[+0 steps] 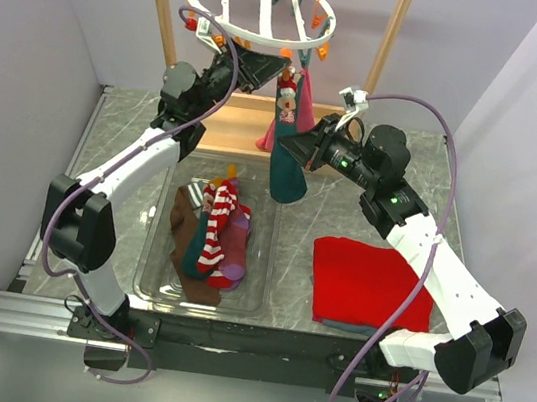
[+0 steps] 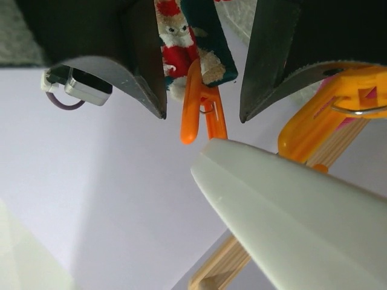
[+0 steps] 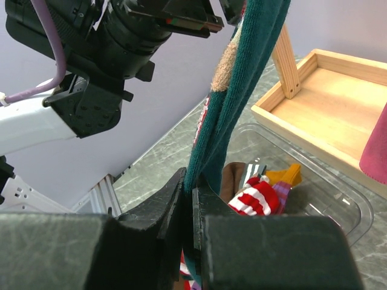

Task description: Remove the socks clipped to the hanger

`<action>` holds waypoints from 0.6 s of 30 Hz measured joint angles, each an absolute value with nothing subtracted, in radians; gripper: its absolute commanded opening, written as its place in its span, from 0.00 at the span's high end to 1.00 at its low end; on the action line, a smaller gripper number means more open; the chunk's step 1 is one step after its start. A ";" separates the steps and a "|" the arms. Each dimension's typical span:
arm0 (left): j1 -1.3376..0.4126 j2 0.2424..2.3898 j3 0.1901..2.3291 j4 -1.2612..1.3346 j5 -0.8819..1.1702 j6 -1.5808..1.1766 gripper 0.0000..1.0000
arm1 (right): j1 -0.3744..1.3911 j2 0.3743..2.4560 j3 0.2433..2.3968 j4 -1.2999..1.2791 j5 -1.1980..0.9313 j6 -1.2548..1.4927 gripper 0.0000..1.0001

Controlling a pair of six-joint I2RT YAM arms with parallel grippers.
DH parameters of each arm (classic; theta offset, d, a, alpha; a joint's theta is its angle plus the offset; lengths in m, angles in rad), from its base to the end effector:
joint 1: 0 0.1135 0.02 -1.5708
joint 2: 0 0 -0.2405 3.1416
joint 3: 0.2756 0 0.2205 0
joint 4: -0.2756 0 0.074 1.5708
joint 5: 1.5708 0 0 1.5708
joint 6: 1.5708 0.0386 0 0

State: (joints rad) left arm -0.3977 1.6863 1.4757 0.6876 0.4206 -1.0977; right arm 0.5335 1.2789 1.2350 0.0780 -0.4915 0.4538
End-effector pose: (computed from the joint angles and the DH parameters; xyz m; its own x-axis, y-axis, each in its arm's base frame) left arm 0.3302 -0.1558 0.4169 -0.4195 -0.7051 -0.5717 0.6903 0.1612 -0.7054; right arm 0.2261 0.1547 0.3981 -0.3482 0.2432 -0.9053 -0.7809 0.4591 0.4237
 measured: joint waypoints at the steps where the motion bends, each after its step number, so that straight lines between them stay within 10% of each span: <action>1: -0.398 1.687 1.476 0.693 0.419 -1.103 0.46 | 0.533 1.279 1.235 0.078 -0.492 0.454 0.86; 18: -0.398 1.749 1.550 0.721 0.423 -1.179 0.62 | 0.535 1.279 1.234 0.081 -0.498 0.456 0.87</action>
State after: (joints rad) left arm -0.3977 1.7489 1.5497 0.7212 0.4232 -1.1790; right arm 0.5346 1.2785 1.2339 0.0814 -0.4980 0.4561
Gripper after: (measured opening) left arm 0.423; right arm 0.137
